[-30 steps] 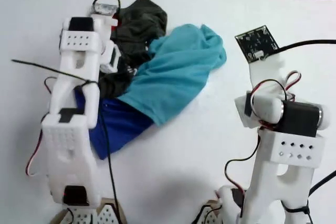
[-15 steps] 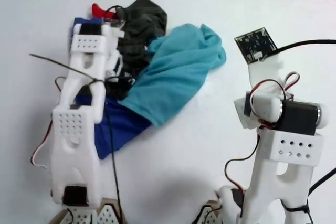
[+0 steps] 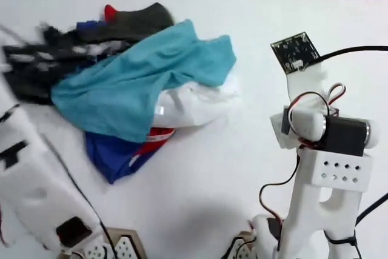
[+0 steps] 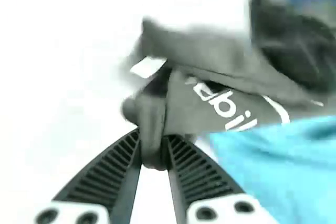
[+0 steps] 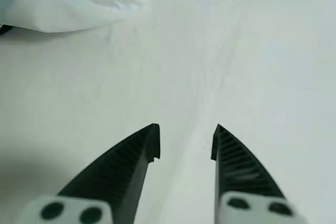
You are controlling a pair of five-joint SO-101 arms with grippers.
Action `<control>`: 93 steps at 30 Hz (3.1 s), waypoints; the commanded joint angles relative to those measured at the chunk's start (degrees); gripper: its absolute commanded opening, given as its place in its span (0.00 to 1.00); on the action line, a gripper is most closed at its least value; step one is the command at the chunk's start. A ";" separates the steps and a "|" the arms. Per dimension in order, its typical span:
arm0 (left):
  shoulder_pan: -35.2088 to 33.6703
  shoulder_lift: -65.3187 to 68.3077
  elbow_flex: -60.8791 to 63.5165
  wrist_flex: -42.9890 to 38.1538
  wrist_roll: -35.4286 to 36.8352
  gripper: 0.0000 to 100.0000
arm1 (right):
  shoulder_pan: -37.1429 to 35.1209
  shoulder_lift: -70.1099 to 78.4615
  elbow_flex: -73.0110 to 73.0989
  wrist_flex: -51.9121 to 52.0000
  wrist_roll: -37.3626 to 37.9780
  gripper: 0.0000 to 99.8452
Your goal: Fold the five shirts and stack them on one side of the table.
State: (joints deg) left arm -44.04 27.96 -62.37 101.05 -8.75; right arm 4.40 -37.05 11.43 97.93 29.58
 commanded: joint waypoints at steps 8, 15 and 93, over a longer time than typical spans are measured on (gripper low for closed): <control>-18.11 -9.05 -5.85 -2.73 -4.31 0.03 | 0.22 -0.57 4.57 -3.21 0.09 0.17; -8.26 -9.23 4.00 -1.14 -13.45 0.24 | 0.22 -0.57 4.92 -3.12 0.09 0.18; 1.67 -15.38 16.31 -1.14 -23.21 0.30 | 0.22 -0.22 5.01 -3.47 0.44 0.32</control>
State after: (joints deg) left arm -50.73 16.70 -46.20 95.16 -33.63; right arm 4.48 -37.05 16.70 95.30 29.58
